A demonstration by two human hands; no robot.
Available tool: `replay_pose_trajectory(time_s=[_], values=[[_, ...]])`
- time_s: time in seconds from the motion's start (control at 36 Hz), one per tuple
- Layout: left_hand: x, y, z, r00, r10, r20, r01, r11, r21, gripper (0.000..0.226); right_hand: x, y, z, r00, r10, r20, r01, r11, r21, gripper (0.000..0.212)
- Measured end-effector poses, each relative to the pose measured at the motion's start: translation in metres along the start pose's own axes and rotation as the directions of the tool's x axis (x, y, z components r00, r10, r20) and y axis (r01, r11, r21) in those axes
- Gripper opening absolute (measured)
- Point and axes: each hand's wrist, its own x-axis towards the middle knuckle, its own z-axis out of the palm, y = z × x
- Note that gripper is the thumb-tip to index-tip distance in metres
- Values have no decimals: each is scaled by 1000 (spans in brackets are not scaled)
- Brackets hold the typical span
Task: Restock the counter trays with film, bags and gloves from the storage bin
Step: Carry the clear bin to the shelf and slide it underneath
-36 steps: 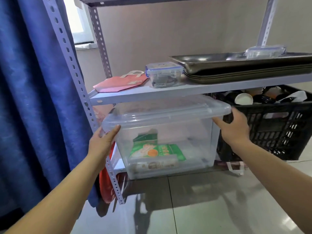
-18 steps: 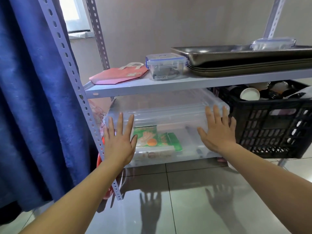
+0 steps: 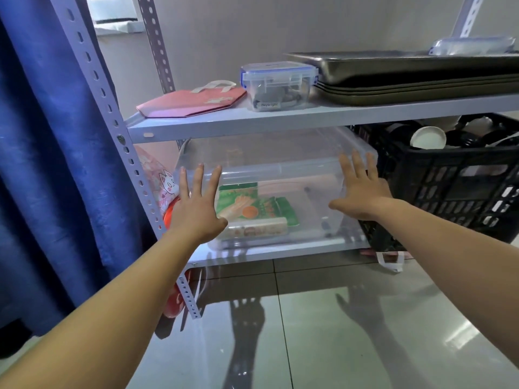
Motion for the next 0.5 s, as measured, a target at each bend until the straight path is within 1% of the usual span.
replay_pose_trajectory(time_s=[0.17,0.33,0.39,0.44,0.5], values=[[0,3,0,1000,-18,-3,18,1000,-6,119,0,-1,0,1000,13,4,-13,1000,-14,115],[-3,2,4,1000,-1,-13,1,1000,7,122,-3,-4,-5,998,42,41,-39,996,-82,117],[-3,3,0,1000,-10,21,10,1000,5,124,-7,-7,-10,997,57,56,-51,994,-99,117],[-3,7,-10,995,-26,92,26,1000,-1,123,-17,-9,-14,996,54,78,-44,992,-119,114],[-7,9,-25,982,-31,187,30,1000,6,117,-36,-10,-21,988,74,138,-56,990,-132,110]])
